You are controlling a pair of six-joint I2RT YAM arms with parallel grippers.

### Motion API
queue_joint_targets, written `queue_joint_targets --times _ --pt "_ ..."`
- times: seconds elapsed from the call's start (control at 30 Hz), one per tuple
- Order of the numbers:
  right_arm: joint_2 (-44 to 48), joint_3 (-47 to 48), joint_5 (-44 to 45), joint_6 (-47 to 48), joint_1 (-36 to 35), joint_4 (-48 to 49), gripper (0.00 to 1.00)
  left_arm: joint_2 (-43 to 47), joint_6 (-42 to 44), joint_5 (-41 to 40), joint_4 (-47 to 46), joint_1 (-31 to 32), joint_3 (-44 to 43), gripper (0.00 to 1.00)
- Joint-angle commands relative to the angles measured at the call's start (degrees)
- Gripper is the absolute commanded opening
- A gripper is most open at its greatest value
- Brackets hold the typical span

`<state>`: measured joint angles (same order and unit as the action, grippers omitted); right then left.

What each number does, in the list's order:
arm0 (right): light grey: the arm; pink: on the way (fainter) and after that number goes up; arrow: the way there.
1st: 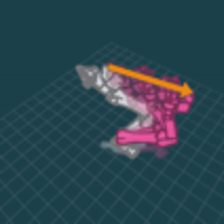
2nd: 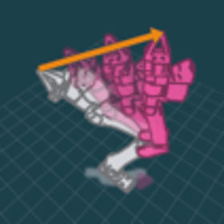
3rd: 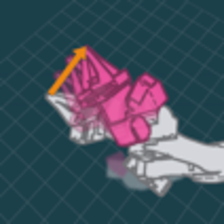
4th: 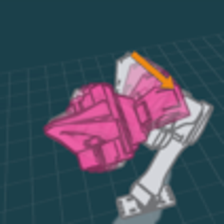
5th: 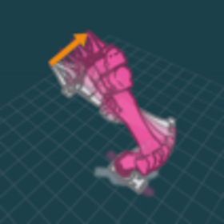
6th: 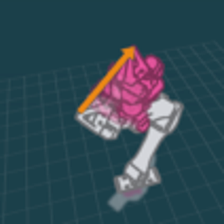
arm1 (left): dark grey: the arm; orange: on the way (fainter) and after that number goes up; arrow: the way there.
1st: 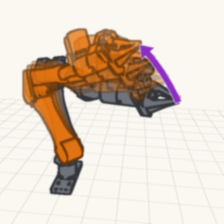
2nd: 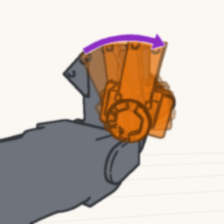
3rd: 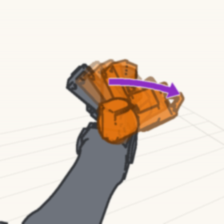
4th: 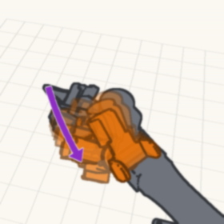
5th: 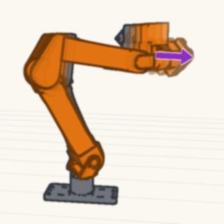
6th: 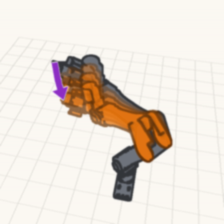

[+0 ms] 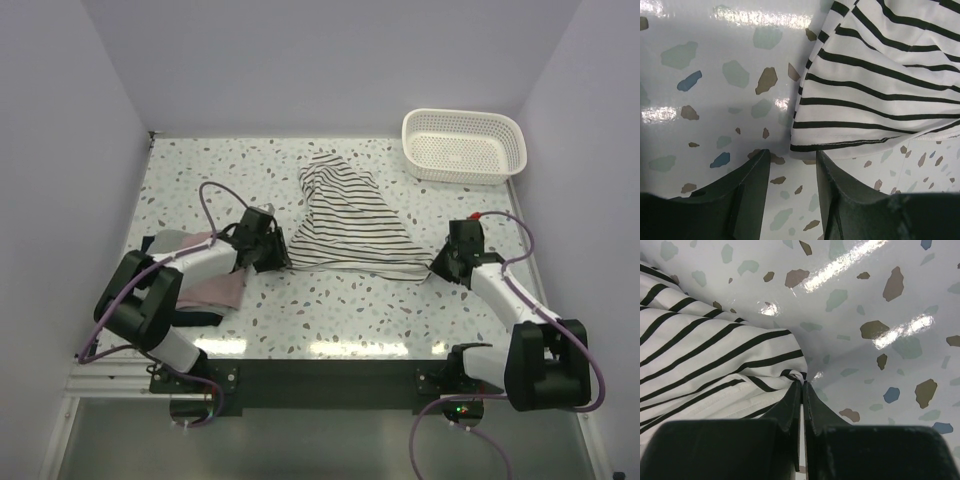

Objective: Fold and stack the tank tops
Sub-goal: Flatten the tank top out

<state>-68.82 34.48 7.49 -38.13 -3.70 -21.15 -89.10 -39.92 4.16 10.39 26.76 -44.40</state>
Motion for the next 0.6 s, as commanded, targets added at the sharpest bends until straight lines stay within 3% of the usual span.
queue_joint_targets --times 0.0,0.13,0.23,0.47,0.57 --pt "2.0 -0.5 -0.6 0.0 0.2 0.8 0.00 -2.7 -0.6 -0.7 -4.2 -0.2 -2.8 0.46" --pt "2.8 -1.1 -0.6 0.0 0.2 0.5 0.00 -4.7 -1.3 -0.8 -5.6 -0.2 -1.7 0.43" --pt "3.6 -1.5 -0.8 0.2 0.3 0.4 0.00 -5.6 -1.8 -0.8 -5.7 -0.2 -1.2 0.35" --pt "5.3 -0.7 -1.6 0.2 0.2 -0.4 0.00 -3.2 -1.5 -0.4 -4.1 -0.2 -0.1 0.00" --pt "8.0 1.2 -3.0 0.2 0.2 -1.5 0.00 1.1 0.2 -1.3 -1.1 -0.6 -1.6 0.00"
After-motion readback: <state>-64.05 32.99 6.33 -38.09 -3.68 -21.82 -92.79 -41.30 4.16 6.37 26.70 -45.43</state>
